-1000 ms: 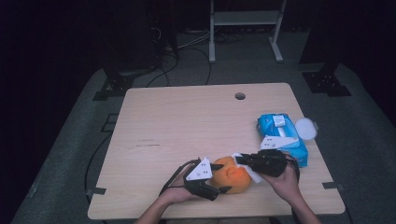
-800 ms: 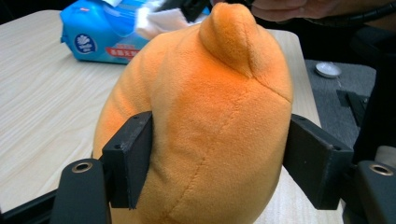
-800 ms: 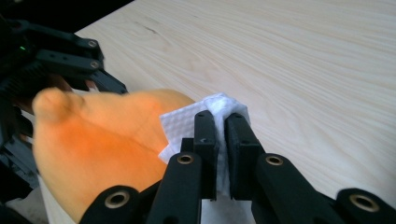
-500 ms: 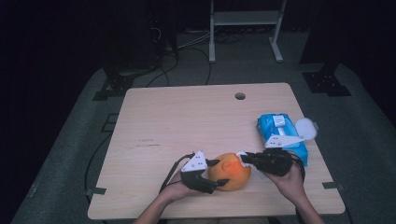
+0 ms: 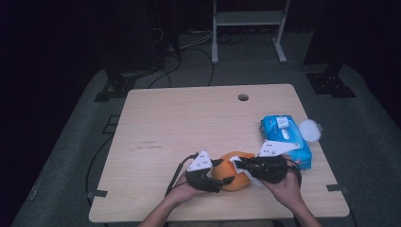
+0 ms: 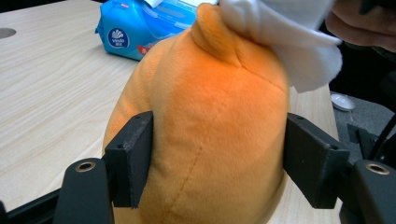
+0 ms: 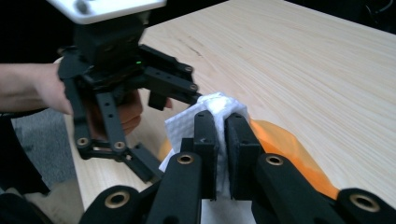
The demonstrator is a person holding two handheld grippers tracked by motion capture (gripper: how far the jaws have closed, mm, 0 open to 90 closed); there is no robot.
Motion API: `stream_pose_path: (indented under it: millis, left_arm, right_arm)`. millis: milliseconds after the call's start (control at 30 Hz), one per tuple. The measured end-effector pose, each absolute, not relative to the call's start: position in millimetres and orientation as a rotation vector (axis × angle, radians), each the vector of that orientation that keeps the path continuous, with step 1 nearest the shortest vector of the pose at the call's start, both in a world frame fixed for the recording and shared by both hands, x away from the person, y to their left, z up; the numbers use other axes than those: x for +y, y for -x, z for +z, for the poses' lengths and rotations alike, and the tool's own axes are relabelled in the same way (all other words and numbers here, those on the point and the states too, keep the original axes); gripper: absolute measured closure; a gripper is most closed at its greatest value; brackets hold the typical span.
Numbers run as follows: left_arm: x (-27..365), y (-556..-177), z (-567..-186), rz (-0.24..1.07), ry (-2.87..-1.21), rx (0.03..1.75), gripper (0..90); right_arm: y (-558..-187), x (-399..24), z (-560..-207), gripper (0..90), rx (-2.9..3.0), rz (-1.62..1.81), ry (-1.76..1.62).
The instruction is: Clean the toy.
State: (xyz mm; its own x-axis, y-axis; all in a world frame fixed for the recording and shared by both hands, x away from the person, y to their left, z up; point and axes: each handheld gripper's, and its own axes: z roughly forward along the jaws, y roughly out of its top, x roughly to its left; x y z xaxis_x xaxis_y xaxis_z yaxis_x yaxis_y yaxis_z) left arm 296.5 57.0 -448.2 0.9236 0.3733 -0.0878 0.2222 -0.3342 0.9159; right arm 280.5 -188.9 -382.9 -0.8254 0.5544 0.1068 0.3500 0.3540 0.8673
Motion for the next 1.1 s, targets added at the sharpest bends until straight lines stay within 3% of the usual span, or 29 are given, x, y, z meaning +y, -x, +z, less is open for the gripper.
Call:
stream_pose_path:
  millis: [200, 467, 500, 600, 667, 833, 1000, 1100]
  left_arm:
    - [61, -297, -448, 0.154, -1.935, 0.391, 28.1]
    - [68, -310, -458, 0.119, -1.953, 0.365, 8.8]
    - [67, -309, -458, 0.116, -1.952, 0.357, 9.9]
    - [70, -306, -444, 0.153, -1.958, 0.338, 30.1]
    - [75, -305, -429, 0.192, -1.950, 0.314, 35.6]
    - [90, -304, -405, 0.351, -2.004, 0.344, 37.1]
    - [89, -305, -427, 0.325, -2.055, 0.420, 35.8]
    - [80, -293, -424, 0.353, -2.097, 0.359, 34.9]
  right_arm:
    - [-294, -212, -395, 82.7, 2.397, 1.407, -0.967]
    - [-297, -215, -399, 82.8, 2.435, 1.466, -0.988]
    - [-296, -212, -398, 82.9, 2.436, 1.467, -0.977]
    - [-295, -209, -394, 83.1, 2.408, 1.488, -0.979]
    - [-299, -210, -391, 83.2, 2.380, 1.569, -1.004]
    - [-317, -195, -389, 83.3, 2.326, 1.624, -1.031]
    - [-343, -180, -417, 83.3, 2.441, 1.512, -1.109]
    - [-340, -189, -412, 83.2, 2.402, 1.560, -1.123]
